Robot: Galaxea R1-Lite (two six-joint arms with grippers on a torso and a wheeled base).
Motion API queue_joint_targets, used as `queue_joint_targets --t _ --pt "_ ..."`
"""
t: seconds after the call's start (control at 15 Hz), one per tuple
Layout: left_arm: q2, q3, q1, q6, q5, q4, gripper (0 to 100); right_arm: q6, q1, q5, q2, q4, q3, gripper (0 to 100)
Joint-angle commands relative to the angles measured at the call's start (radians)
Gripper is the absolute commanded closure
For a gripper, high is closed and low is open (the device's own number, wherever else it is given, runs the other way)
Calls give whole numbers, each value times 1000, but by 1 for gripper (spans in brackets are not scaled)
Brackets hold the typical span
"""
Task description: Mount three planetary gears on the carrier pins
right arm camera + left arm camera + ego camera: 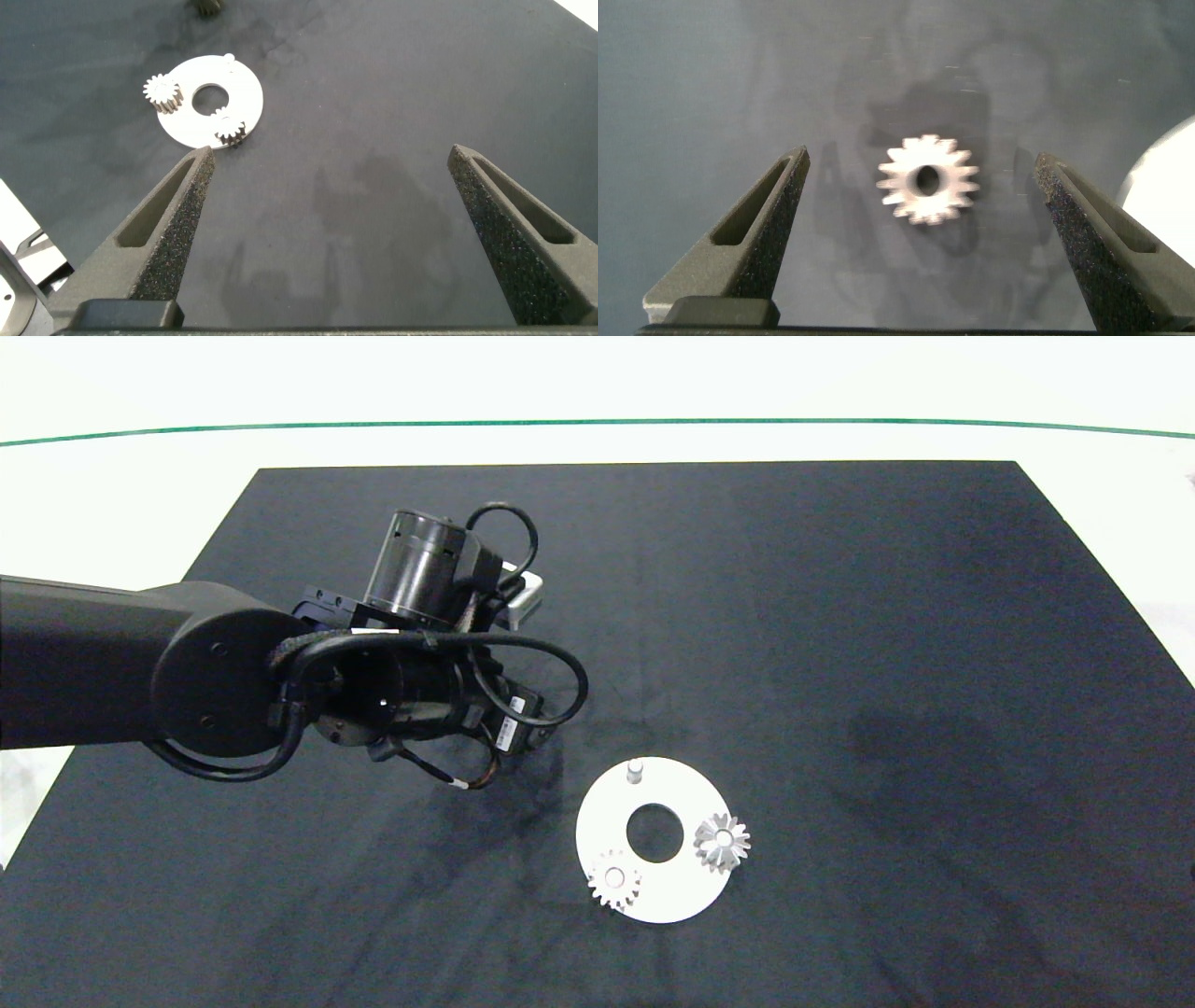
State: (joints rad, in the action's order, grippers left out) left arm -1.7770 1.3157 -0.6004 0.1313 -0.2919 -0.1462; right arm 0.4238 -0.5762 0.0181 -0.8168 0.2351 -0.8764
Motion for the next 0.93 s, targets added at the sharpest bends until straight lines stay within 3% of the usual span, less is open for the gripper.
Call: queue_joint_targets --t 0.07,0.2,0.93 --pt "-24 0 -7 -18 -3 0 0 3 -1 0 -2 1 0 0" --pt "-33 0 -5 -35 -3 2 0 3 -1 -1 -2 1 4 0" --pt "-47 -3 -1 -33 -6 4 0 3 -1 -1 -1 1 4 0"
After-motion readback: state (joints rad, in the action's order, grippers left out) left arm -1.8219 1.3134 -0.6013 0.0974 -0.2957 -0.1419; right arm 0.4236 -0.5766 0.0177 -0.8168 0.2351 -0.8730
